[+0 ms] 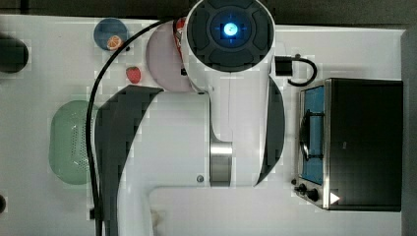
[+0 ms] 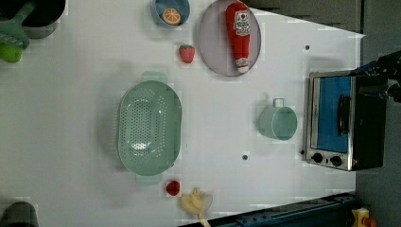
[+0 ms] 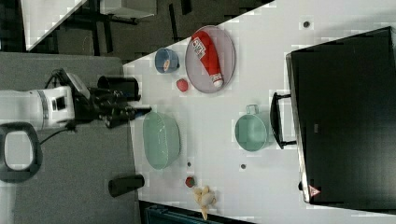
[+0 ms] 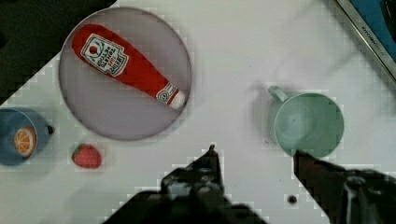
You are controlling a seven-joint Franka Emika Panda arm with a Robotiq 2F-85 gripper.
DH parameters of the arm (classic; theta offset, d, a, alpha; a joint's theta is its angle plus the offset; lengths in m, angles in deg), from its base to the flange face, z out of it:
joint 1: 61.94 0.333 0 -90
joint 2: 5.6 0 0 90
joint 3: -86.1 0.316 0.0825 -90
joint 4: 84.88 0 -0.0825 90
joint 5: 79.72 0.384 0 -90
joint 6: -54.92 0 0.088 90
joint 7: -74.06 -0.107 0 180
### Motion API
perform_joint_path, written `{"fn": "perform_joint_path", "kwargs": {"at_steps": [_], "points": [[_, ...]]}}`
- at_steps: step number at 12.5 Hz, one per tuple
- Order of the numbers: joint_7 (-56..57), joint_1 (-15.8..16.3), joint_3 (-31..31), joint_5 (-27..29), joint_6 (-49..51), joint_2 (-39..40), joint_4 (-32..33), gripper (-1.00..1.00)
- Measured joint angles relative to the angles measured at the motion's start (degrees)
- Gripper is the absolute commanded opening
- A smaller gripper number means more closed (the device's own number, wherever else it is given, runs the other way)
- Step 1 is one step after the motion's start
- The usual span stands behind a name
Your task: Drag strainer left to right.
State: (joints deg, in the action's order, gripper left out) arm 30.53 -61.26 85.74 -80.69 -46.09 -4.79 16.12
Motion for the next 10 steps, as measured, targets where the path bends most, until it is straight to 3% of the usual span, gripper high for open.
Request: {"fn": "perform_joint_path", "kwargs": {"at_steps": [3,6,10], "points": [[-5.3,-0.9,-0.1,0.0,9.6,-16.9,14.8,1.00],[-7.6,-1.7,0.6,0.0,5.1,-26.9,14.9,1.00],[-16.1,-1.0,9.3,2.9,-1.5,-23.6,11.8,1.00]]}}
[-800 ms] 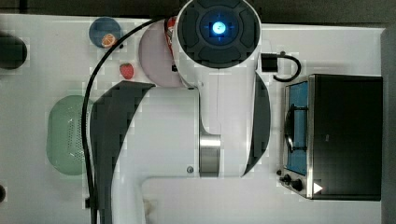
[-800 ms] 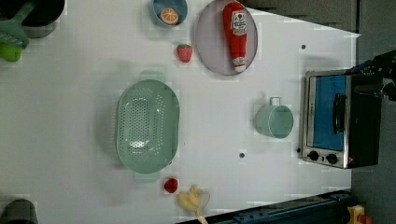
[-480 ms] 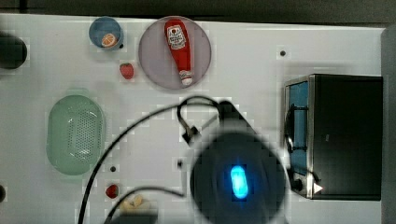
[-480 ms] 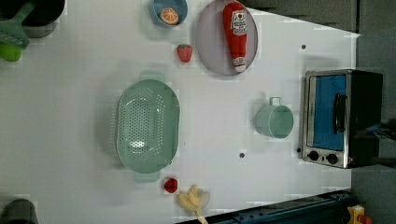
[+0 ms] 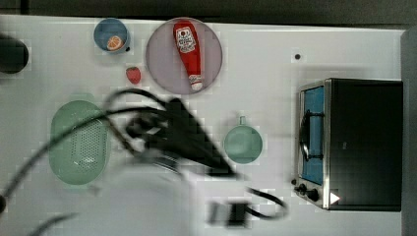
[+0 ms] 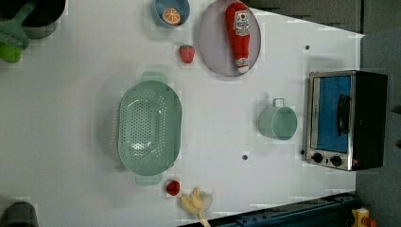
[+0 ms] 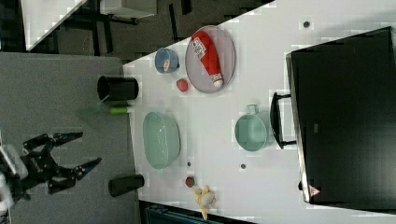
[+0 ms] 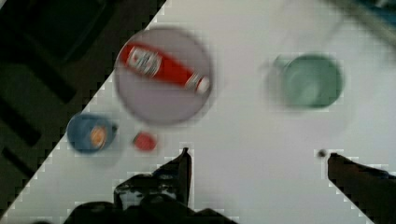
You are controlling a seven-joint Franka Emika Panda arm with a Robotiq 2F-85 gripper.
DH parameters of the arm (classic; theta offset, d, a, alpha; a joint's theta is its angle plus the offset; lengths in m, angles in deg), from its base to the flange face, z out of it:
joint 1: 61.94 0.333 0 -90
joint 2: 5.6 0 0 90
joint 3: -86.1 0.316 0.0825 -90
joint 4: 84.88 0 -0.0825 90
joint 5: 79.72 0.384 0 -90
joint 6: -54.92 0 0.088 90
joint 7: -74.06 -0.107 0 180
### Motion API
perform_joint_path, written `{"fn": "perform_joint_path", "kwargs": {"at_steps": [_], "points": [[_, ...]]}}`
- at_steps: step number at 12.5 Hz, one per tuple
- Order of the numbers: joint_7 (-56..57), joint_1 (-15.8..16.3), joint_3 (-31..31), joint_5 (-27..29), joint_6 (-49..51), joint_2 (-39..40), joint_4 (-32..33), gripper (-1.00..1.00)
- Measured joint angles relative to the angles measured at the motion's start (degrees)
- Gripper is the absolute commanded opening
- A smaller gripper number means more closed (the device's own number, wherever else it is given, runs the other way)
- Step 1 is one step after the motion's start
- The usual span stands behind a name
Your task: Drag strainer left to right.
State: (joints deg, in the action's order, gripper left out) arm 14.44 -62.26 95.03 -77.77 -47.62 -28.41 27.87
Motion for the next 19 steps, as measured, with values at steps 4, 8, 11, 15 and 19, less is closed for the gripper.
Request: {"fn": "perform_joint_path", "kwargs": {"at_steps": [4,8,11,15,19], "points": [[-12.8,0.9,15.1,-0.8,-2.6,12.1,0.5,1.00],[-29.8,2.0,23.6,-0.7,-11.4,22.0,5.0,1.00],[-42.1,3.1,25.6,-1.2,-18.2,29.6,5.0,1.00],[-52.5,3.0,24.4,-3.2,-26.4,37.6,5.0,1.00],[-55.3,2.3,23.0,-2.9,-37.2,45.4,7.7,1.00]]}}
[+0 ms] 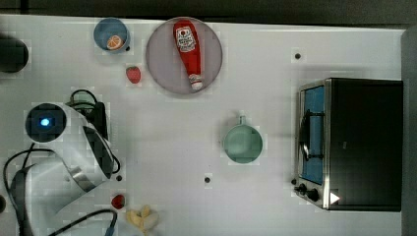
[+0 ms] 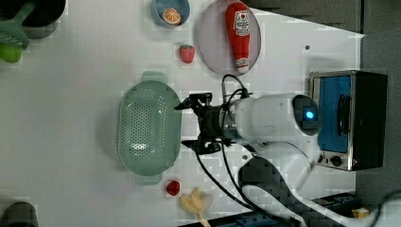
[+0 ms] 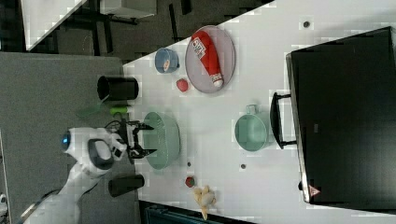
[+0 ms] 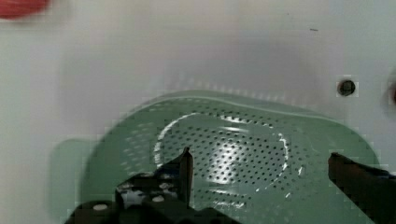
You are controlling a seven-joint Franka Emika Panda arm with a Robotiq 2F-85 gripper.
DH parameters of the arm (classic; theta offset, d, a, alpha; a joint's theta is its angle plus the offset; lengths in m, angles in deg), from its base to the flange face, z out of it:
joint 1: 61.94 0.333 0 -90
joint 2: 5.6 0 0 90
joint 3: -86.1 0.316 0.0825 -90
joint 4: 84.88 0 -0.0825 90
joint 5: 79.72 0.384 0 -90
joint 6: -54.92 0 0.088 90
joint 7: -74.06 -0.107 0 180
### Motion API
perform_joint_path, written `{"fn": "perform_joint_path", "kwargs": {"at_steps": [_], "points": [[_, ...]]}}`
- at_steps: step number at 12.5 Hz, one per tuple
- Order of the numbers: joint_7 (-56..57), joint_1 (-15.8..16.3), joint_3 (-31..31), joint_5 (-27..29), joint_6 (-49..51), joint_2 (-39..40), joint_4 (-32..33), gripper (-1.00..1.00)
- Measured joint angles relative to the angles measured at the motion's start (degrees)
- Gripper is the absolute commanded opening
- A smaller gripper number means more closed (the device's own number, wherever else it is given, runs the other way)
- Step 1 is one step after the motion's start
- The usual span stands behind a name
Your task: Drag strainer left to right.
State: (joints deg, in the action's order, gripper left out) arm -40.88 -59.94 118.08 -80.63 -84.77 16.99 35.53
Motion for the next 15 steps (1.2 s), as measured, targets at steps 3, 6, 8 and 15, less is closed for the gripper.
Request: {"fn": "perform_joint_path", "kwargs": {"at_steps": [3,6,8,15], "points": [[-1.2,2.9,-2.9,1.2,-6.9,6.9,0.0,1.00],[-2.0,8.2,-8.7,1.1,-9.0,10.4,0.7,1.00],[-2.8,12.4,-13.0,1.3,-10.6,11.2,1.5,1.00],[-3.1,18.9,-18.0,0.2,-11.0,11.0,0.9,1.00]]}}
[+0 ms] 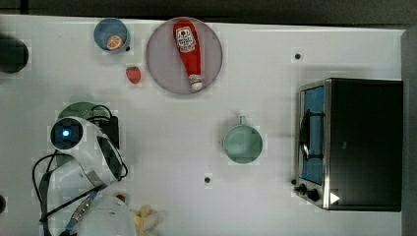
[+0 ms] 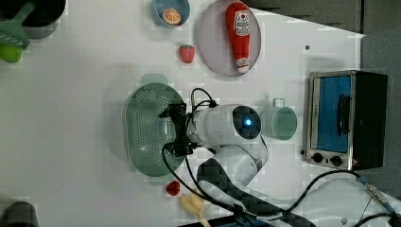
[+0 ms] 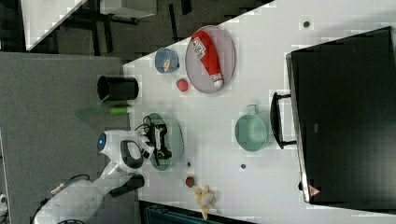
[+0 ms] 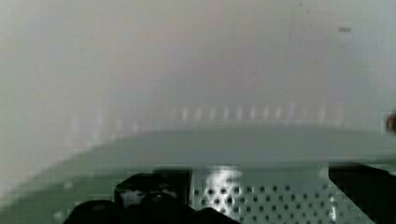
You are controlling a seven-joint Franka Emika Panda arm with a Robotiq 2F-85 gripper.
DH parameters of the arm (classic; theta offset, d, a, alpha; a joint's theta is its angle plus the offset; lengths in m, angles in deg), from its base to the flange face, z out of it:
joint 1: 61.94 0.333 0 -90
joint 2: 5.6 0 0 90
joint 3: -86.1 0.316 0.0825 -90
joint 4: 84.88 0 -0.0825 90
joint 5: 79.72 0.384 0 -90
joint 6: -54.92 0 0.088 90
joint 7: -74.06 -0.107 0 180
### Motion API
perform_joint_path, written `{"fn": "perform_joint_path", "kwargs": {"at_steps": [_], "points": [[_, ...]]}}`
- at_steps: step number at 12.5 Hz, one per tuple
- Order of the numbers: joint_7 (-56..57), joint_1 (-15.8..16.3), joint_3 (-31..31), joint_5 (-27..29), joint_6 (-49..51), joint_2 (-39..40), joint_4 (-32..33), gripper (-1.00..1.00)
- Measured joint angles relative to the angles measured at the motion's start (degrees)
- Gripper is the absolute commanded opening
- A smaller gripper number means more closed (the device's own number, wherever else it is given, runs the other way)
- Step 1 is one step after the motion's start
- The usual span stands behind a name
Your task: Drag strainer left to right.
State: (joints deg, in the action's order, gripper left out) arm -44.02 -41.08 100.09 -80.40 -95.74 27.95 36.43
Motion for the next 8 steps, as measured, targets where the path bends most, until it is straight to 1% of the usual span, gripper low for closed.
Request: {"fn": "perform_joint_path", "kwargs": {"at_steps": [2,4,6,7,8], "points": [[-0.8,0.2,-1.0,-0.8,-0.2,-0.1,0.8,1.00],[-0.8,-0.7,-1.4,-0.8,-0.1,-0.4,0.4,1.00],[-0.8,-1.3,-3.1,-0.5,-0.1,-1.6,1.8,1.00],[-0.5,-2.2,-3.5,-0.6,0.9,-2.8,2.8,1.00],[-0.3,-3.9,-3.3,-1.1,0.9,-4.5,4.6,1.00]]}}
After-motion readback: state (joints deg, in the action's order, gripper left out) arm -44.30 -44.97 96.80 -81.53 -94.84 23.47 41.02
